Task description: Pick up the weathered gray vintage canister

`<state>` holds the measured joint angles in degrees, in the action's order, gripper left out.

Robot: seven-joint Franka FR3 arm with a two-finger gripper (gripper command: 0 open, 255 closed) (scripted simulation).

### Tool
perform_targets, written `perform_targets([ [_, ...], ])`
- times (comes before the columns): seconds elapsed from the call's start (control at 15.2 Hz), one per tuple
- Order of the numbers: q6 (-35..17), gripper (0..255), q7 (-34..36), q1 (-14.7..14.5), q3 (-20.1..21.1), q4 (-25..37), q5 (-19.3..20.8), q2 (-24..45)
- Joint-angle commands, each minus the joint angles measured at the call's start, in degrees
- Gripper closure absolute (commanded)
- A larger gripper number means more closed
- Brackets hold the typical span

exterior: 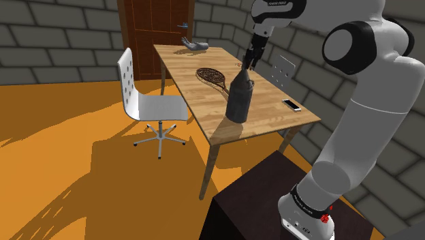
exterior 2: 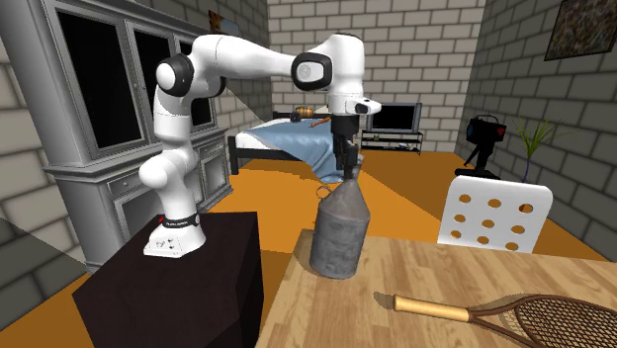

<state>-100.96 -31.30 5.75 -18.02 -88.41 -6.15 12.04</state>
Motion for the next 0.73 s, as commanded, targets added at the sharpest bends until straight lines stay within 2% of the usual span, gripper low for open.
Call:
perform_targets([
  [0.0, 1.5, 255, 0.1, 0.1, 0.0, 1.9, 0.0, 0.0],
  [0.53, 8.2, 255, 0.2, 0.6, -0.2, 9.7, -0.4, 1.2],
  [0.66, 8.3, 255, 0.2, 0.6, -0.2, 9.9, -0.4, 1.3],
])
